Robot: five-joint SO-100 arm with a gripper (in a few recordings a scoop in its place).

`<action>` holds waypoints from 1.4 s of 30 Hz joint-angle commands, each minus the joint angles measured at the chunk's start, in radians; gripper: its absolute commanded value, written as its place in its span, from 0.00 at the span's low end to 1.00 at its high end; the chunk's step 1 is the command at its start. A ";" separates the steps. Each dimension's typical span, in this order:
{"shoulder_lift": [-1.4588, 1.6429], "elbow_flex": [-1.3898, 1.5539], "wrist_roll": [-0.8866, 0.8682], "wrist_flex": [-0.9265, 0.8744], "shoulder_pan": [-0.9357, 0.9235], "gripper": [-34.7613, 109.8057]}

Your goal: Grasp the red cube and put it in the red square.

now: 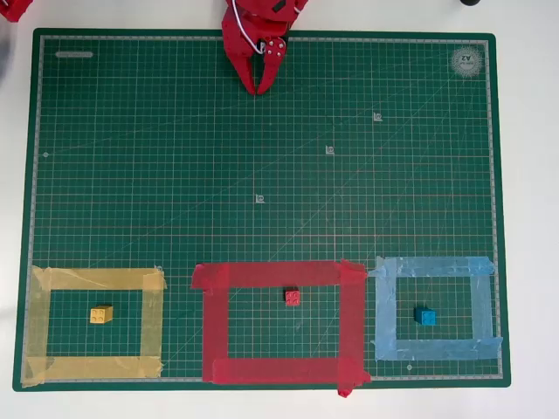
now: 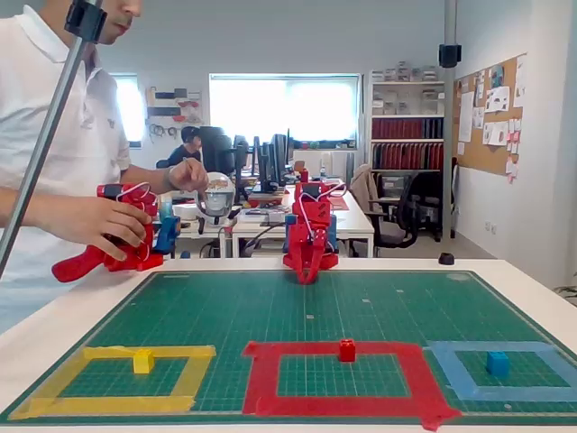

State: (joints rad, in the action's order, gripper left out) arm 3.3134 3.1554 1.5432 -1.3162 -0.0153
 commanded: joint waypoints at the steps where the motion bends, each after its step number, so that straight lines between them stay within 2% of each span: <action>1: 0.037 0.005 0.008 -0.015 -0.002 0.24; 24: 0.037 0.005 0.015 -0.017 0.011 0.24; 28: 0.037 0.005 0.141 -0.015 0.015 0.24; 42: 0.037 0.005 0.144 -0.018 0.021 0.24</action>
State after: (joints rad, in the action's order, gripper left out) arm 3.3134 3.1554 1.6613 -1.3162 -0.0138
